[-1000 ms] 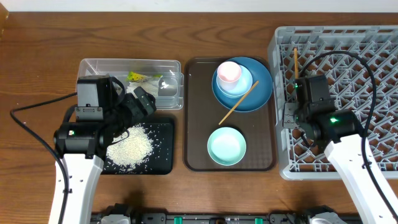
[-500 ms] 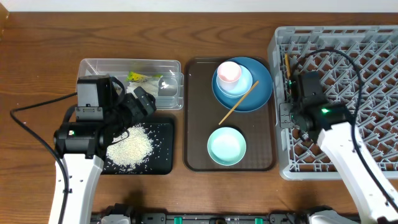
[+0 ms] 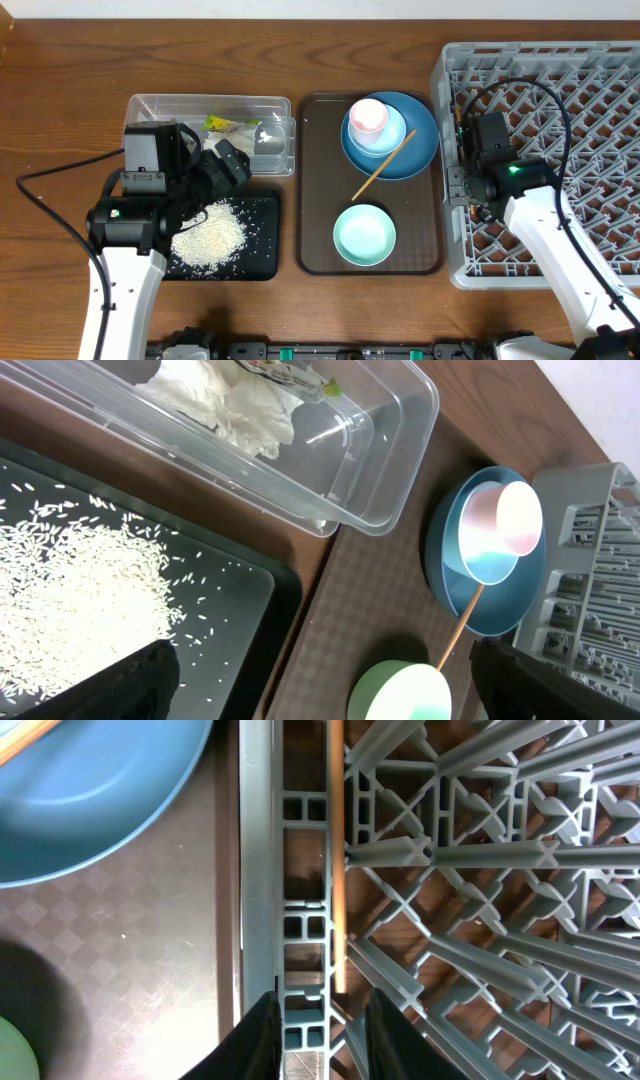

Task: Sort waste into correct bins and load items into the dishwasher rack
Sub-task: 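Carry the chopstick to the dish rack and insert it upright, then move the right gripper back to the second chopstick on the plate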

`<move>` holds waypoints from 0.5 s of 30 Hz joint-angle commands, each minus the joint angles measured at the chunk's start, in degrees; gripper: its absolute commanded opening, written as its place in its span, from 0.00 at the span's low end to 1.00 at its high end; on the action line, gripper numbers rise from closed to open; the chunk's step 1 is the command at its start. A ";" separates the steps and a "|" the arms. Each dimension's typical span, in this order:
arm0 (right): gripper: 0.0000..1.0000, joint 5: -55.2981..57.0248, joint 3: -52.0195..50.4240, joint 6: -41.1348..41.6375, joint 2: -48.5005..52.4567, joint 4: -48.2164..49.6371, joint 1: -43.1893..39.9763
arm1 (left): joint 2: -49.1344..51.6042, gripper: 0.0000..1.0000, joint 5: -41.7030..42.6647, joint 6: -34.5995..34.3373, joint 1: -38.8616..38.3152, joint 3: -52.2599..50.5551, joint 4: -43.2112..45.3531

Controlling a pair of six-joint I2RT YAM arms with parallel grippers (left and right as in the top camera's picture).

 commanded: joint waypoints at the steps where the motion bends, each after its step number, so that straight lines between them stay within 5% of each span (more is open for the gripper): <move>1: 0.30 0.35 0.83 0.02 -0.02 -0.11 -0.83 | 0.07 0.96 -0.33 0.81 0.28 0.46 0.04; 5: 0.41 -7.76 0.83 -0.02 -0.02 0.04 -0.83 | 0.07 0.96 -0.33 0.81 0.28 0.46 0.04; 15: 0.49 -23.30 0.85 4.13 -0.22 2.97 -0.79 | 0.07 0.96 -0.33 0.81 0.28 0.46 0.04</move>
